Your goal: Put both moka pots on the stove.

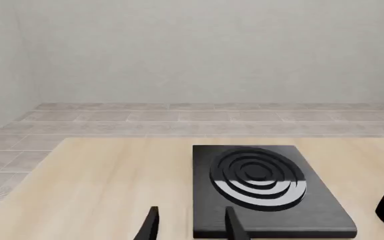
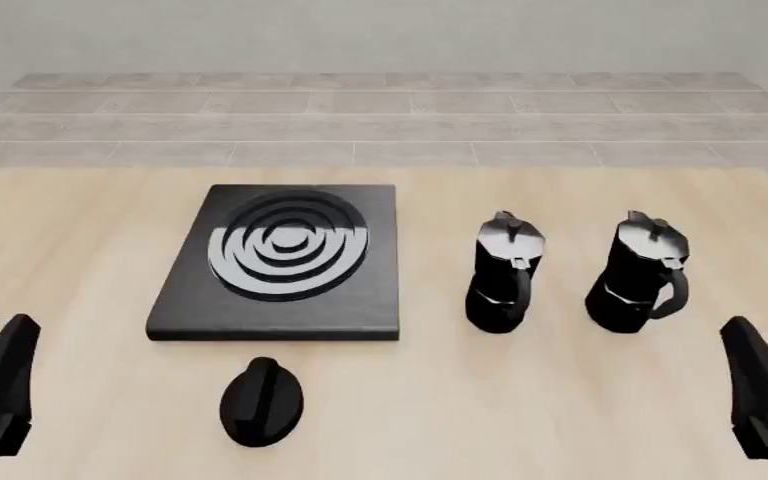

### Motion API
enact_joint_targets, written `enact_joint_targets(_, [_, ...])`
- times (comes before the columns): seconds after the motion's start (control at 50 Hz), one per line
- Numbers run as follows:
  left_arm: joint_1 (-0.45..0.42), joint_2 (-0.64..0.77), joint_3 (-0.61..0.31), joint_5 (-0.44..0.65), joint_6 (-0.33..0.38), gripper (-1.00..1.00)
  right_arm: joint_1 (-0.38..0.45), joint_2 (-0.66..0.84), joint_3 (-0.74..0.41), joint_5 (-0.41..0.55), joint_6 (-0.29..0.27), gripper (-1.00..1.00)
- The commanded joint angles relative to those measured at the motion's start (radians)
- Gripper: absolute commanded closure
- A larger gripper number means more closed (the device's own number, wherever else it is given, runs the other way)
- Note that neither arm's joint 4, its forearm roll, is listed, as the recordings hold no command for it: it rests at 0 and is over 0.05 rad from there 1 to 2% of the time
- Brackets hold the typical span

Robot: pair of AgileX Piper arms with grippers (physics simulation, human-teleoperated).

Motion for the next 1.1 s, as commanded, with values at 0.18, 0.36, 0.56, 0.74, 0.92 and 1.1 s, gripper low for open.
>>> enact_joint_targets(0.18, [0.0,0.005,-0.003,-0.001,0.0,-1.0,-0.018,0.035,0.001,-0.01,0.012,-1.0])
enact_joint_targets(0.36, [0.0,0.005,-0.003,-0.001,0.0,-1.0,0.009,0.152,-0.001,-0.102,0.007,-1.0])
enact_joint_targets(0.56, [0.0,0.004,-0.003,-0.001,0.0,-1.0,0.065,0.309,-0.038,-0.173,0.033,-1.0])
enact_joint_targets(0.74, [0.0,0.005,-0.003,-0.001,0.0,-1.0,0.124,0.405,-0.046,-0.217,0.042,-1.0])
enact_joint_targets(0.92, [0.0,0.005,-0.003,-0.001,0.0,-1.0,0.172,0.44,-0.068,-0.205,0.049,-1.0])
enact_joint_targets(1.1, [0.0,0.005,-0.003,-0.001,0.0,-1.0,0.224,0.449,-0.079,-0.193,0.051,-1.0])
